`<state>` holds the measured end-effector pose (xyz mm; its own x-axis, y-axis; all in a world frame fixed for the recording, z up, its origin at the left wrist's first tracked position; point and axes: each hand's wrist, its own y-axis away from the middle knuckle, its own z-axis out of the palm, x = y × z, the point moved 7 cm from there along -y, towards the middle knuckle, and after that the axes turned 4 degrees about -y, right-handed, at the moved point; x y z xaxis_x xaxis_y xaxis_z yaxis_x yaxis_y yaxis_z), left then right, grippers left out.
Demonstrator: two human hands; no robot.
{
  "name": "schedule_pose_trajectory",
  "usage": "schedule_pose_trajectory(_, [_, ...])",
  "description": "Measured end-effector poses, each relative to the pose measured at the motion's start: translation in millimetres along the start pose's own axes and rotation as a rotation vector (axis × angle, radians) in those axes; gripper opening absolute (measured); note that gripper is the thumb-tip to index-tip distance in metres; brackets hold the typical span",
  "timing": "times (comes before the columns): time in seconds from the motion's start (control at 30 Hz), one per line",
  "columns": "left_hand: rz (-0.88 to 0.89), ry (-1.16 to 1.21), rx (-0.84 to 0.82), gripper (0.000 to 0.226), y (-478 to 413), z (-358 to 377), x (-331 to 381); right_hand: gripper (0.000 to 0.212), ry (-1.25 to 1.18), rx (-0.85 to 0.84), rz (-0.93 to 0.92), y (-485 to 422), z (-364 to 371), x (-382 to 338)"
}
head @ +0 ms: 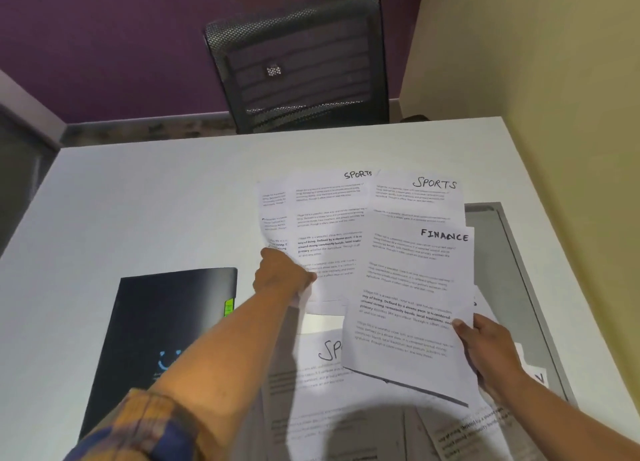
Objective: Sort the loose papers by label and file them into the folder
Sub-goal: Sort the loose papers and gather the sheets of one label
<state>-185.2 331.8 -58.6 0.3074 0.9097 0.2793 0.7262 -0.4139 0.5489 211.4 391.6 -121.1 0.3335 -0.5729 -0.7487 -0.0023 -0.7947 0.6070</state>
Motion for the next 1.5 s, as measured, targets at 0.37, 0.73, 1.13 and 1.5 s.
schedule_pose_trajectory(0.37, [0.121, 0.502, 0.035, 0.004, -11, -30, -1, 0.014, -0.004, 0.007, -0.033, 3, 0, -6])
schedule_pose_trajectory(0.73, [0.303, 0.599, 0.279, 0.040, -22, -78, -26, 0.011, -0.021, 0.021, -0.007, 2, 2, -2])
schedule_pose_trajectory(1.13, [0.039, 0.211, 0.272, 0.061, -29, -59, -51, 0.012, -0.004, 0.059, 0.035, 0, 0, 6])
schedule_pose_trajectory(1.5, [0.073, 0.468, 0.168, 0.017, -22, -22, -30, 0.008, -0.099, 0.058, 0.057, -4, 1, 11])
